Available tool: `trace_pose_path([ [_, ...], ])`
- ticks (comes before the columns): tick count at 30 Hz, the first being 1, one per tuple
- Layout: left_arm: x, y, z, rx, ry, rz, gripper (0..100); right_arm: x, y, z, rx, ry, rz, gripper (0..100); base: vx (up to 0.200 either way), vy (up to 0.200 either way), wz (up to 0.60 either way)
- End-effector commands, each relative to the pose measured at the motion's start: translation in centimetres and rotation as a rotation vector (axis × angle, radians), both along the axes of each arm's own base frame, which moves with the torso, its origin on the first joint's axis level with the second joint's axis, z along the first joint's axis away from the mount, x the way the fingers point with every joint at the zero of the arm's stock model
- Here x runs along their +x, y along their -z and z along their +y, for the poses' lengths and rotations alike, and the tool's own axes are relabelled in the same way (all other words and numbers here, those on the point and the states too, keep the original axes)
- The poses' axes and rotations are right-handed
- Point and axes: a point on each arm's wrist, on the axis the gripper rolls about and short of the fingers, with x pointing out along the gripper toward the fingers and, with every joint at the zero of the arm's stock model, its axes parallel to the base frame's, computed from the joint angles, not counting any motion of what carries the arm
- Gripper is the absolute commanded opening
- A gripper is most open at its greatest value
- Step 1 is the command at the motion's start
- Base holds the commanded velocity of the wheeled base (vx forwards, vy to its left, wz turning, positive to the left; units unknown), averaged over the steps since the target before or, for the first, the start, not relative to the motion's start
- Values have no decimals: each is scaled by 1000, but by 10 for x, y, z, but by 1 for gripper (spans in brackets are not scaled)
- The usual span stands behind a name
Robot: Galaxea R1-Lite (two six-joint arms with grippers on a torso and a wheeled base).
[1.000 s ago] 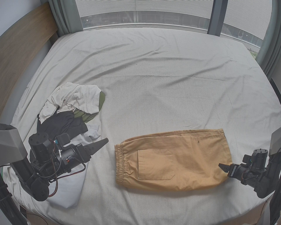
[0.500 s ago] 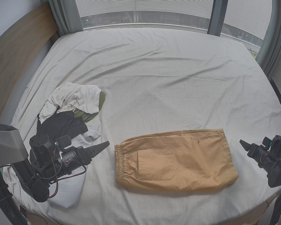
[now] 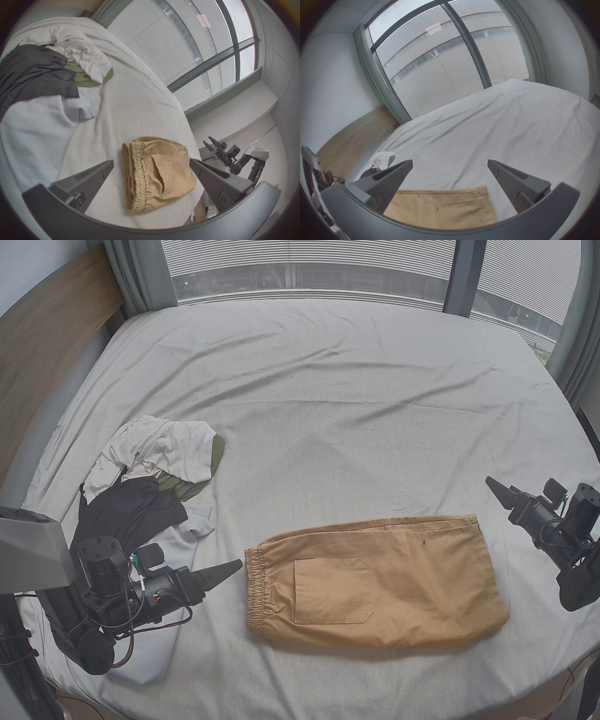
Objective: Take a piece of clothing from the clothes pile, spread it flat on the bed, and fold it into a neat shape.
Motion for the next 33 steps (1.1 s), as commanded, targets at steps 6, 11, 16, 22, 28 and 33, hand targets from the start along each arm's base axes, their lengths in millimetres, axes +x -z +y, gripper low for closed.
trace_pose_path([
  [6, 6, 16, -5, 13, 10, 41, 100, 20, 28, -2, 19, -2, 75, 100, 0, 0, 0],
  [11, 7, 16, -5, 14, 10, 40, 100, 26, 44, -6, 23, 0, 123, 100, 0, 0, 0],
  [16, 6, 16, -6, 14, 14, 39, 100, 36, 63, -8, 25, 3, 165, 100, 0, 0, 0],
  [22, 6, 15, -6, 13, 13, 39, 100, 40, 78, -8, 29, 2, 208, 100, 0, 0, 0],
  [28, 6, 16, -5, 14, 11, 40, 100, 38, 83, -5, 30, -7, 229, 100, 0, 0, 0],
  [33, 7, 16, -5, 13, 8, 39, 100, 37, 84, -4, 30, -10, 235, 100, 0, 0, 0],
])
